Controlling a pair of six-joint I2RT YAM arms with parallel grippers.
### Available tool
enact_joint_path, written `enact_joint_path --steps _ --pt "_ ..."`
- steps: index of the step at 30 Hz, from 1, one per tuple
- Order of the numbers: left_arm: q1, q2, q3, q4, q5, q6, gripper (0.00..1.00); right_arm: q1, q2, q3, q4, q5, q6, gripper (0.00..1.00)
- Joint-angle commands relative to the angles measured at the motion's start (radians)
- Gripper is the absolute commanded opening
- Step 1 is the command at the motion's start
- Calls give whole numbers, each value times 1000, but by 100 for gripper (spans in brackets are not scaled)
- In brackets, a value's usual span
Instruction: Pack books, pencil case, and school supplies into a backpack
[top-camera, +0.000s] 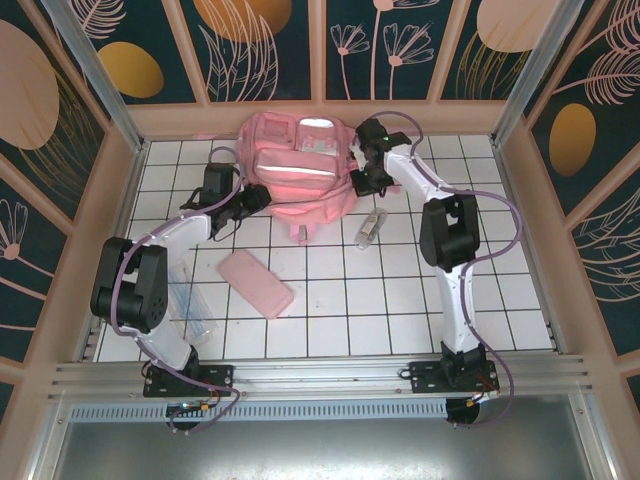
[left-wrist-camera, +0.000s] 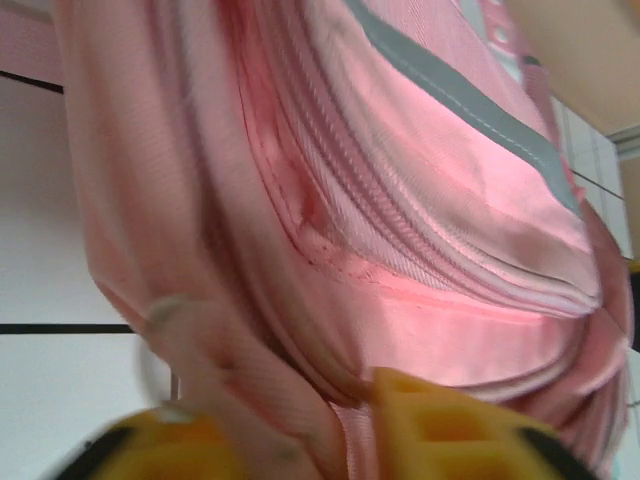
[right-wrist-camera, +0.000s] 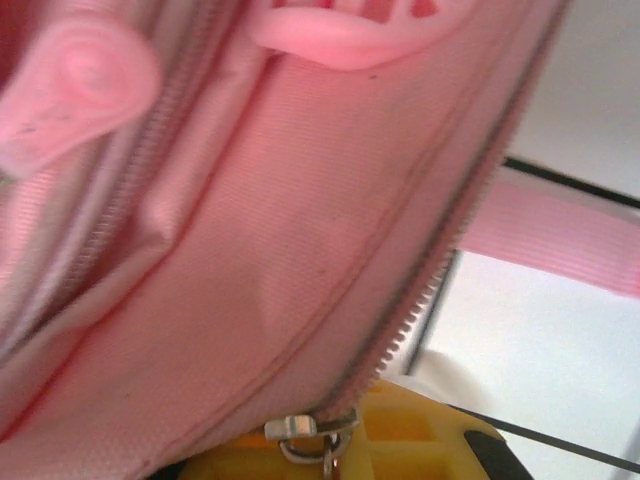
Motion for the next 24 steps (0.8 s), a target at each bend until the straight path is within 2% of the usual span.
enact_joint_path --steps 1,2,5,8,13,19,23,24 --pt "28 -21 63 -27 -98 -16 93 13 -125 -86 74 -292 70 0" --pt "30 -29 65 -47 -108 -39 99 24 -158 -137 117 -351 106 0" --pt "28 -101 29 -81 -133 -124 99 54 -233 -258 270 -542 223 0" --pt "28 -228 -85 -50 -127 -244 99 89 -264 -328 402 -669 315 0" --pt "28 -429 -299 67 -66 -499 99 158 -228 -313 479 -710 366 0" --pt "-22 -583 -438 102 -113 -680 99 189 -216 -320 587 -712 446 0" --pt "-30 -586 -381 -18 -165 -588 99 169 -244 -349 620 -640 479 0" --pt "-30 -583 -358 -43 -190 -548 99 132 -260 -377 658 -638 511 0"
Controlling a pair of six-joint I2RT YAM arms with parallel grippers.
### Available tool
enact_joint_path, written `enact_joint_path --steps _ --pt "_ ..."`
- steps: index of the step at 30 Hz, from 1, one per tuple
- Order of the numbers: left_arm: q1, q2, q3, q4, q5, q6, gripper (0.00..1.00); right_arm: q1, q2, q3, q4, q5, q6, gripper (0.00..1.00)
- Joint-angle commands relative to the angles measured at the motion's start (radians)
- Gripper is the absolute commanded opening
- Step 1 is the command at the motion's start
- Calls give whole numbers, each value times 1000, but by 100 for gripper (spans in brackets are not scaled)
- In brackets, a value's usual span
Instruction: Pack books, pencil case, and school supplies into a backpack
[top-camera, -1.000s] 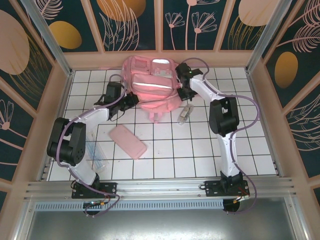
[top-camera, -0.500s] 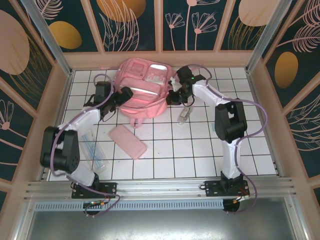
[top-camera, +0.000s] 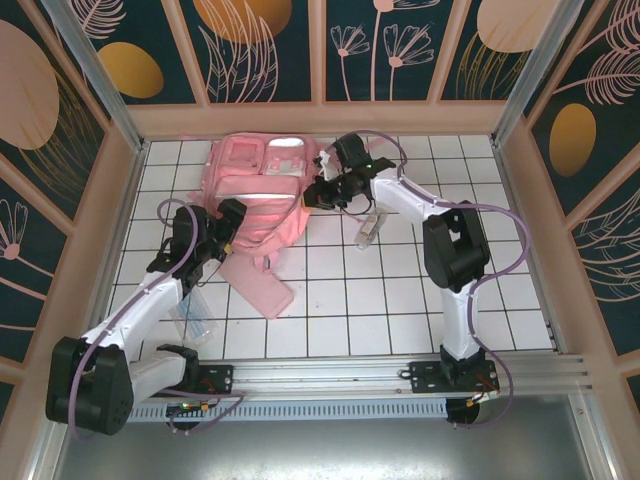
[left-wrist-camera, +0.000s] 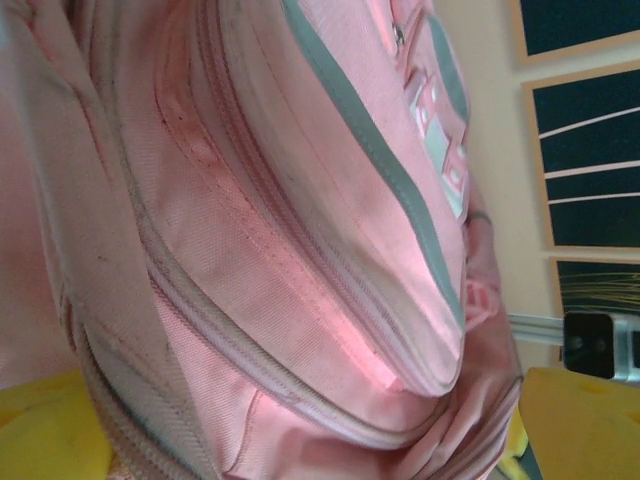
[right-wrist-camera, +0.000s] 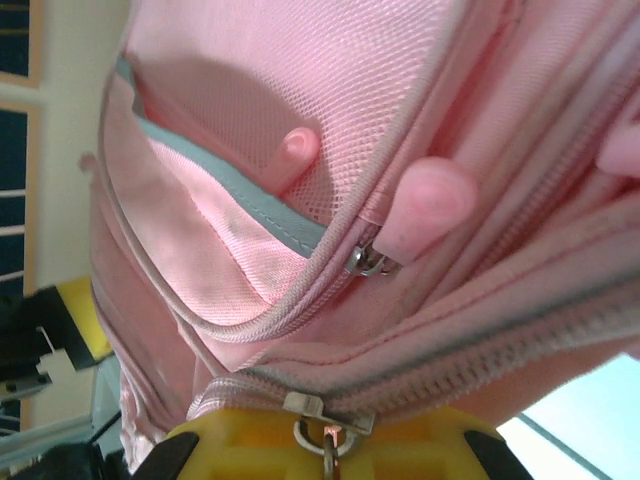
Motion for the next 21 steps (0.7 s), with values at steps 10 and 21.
enact_joint_path --steps 10,21 --pt "-20 96 180 -41 49 154 99 -207 -280 -282 365 78 200 0" --pt "-77 409 272 232 108 121 99 -123 -440 -506 325 117 212 0"
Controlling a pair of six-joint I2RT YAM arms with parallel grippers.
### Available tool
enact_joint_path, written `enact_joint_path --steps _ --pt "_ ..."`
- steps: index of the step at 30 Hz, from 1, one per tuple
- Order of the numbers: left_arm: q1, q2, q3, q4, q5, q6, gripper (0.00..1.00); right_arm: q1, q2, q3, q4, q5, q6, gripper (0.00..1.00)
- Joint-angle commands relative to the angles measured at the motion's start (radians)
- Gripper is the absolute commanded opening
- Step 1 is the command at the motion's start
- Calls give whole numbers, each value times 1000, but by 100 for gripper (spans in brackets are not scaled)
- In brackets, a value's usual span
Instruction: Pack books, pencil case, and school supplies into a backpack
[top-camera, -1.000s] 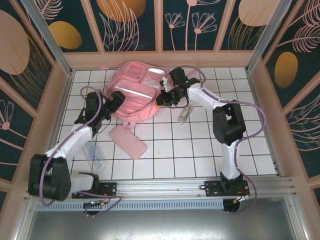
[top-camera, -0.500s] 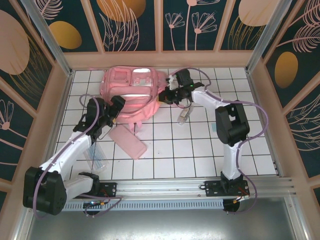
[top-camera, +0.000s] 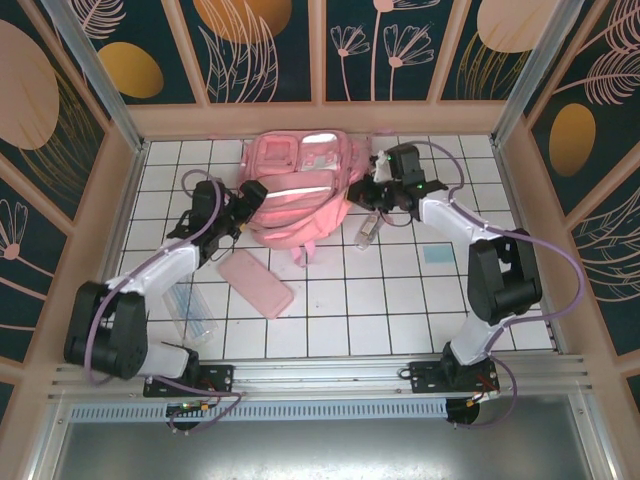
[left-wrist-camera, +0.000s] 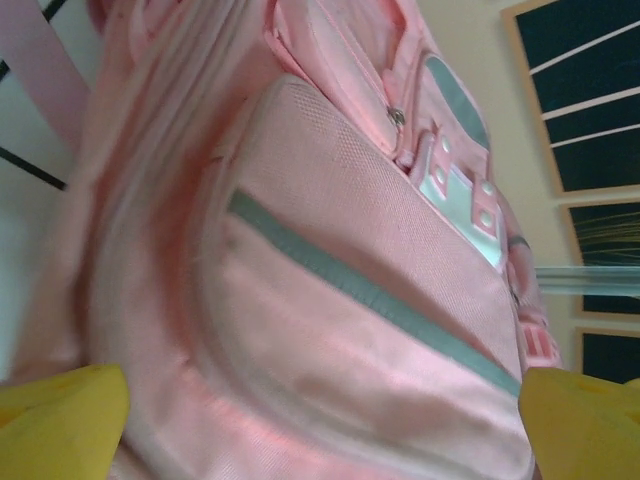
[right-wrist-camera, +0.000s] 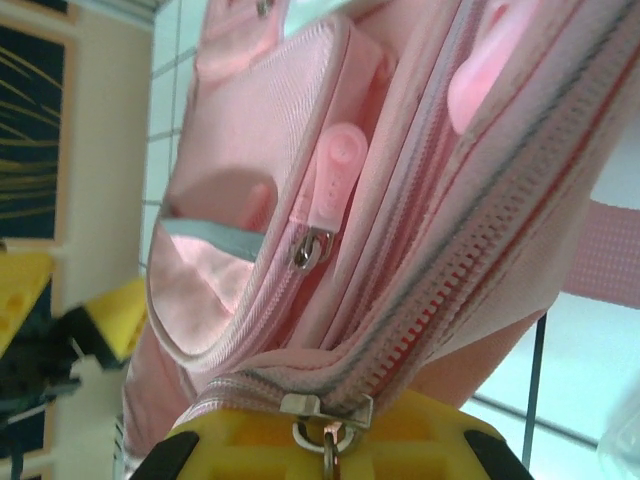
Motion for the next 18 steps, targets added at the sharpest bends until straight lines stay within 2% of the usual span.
enact_joint_path --steps 1,8,10,14,18 --pt "-37 113 75 129 57 0 99 48 -86 -47 66 7 34 0" --pt "-59 318 144 252 57 -12 99 169 -102 -62 87 3 72 0" --pt "-59 376 242 260 63 11 99 199 -81 -55 106 -6 79 0" --pt "-57 404 428 82 38 130 99 200 -24 -35 121 11 77 0" --pt "-57 282 518 -188 -143 300 99 198 42 14 151 18 67 0"
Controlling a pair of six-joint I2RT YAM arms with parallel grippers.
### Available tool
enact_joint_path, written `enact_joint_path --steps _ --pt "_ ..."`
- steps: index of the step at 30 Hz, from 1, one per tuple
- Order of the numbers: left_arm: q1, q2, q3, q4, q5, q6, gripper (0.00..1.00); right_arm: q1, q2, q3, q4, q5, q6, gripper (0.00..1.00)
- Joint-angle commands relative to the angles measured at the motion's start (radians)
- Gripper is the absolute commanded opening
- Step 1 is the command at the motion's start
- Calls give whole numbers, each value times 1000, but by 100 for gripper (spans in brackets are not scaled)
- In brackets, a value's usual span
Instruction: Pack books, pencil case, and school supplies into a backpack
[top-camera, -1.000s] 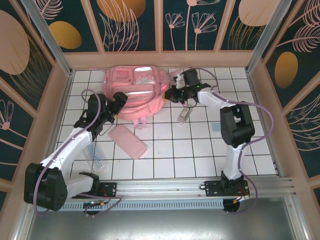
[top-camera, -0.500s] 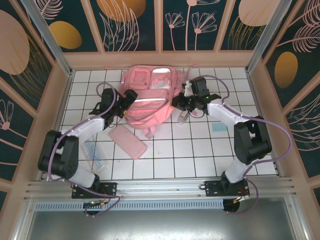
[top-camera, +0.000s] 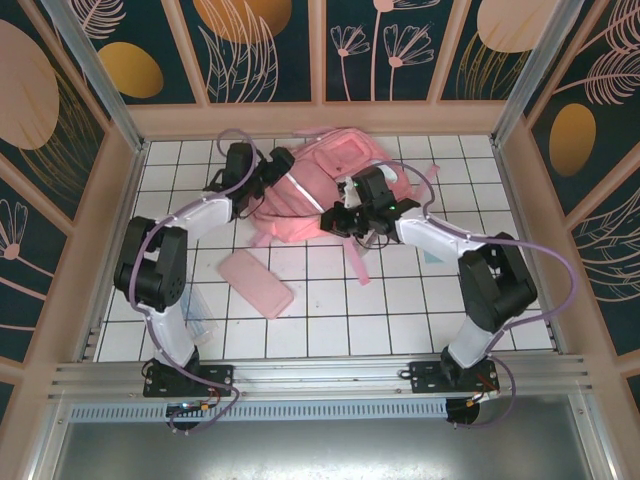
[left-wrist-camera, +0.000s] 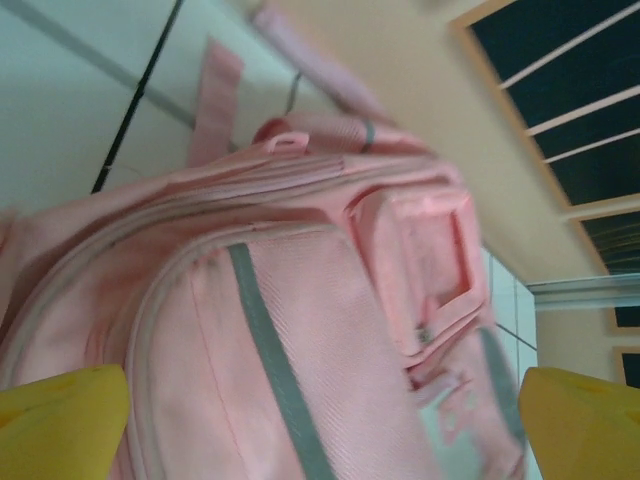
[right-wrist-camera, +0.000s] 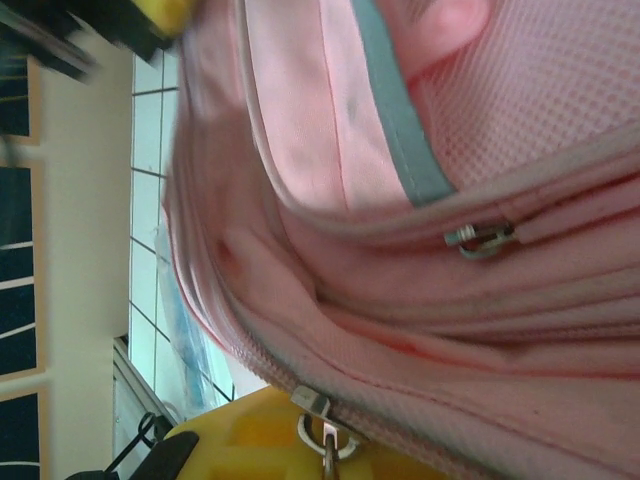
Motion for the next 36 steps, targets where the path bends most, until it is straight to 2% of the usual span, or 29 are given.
enact_joint_path --steps 1,3,5,8,12,18,22,26,29,31,34,35,36 --pt "-14 -148 69 -242 -126 169 99 1 56 84 133 -18 1 0" --pt "-13 -233 41 -303 -149 172 99 -1 95 107 169 -40 16 0" --pt "-12 -315 -23 -317 -122 125 99 -1 132 126 211 -64 37 0" --pt "-12 -417 -183 -249 -22 -25 99 -3 177 165 239 -85 46 0" --pt "-15 -478 -415 -68 68 -262 99 -1 194 182 270 -127 59 0" --pt "-23 -415 -578 231 85 -498 99 6 162 179 222 -170 34 0" --pt "-26 -328 -525 286 66 -505 98 8 125 156 142 -161 9 0" --pt "-28 -236 -517 384 53 -545 92 13 81 96 103 -178 5 0" --pt "-31 -161 -524 477 78 -576 79 17 53 59 63 -188 -15 0" --pt "-32 -110 -530 534 96 -592 58 18 41 44 32 -193 -40 0" --pt "-32 -77 -541 609 112 -604 11 13 43 52 -88 -159 -115 0" --pt "-31 -76 -539 610 113 -602 0 9 55 66 -167 -121 -160 0" --pt "-32 -81 -534 599 109 -592 0 6 65 73 -211 -97 -184 0"
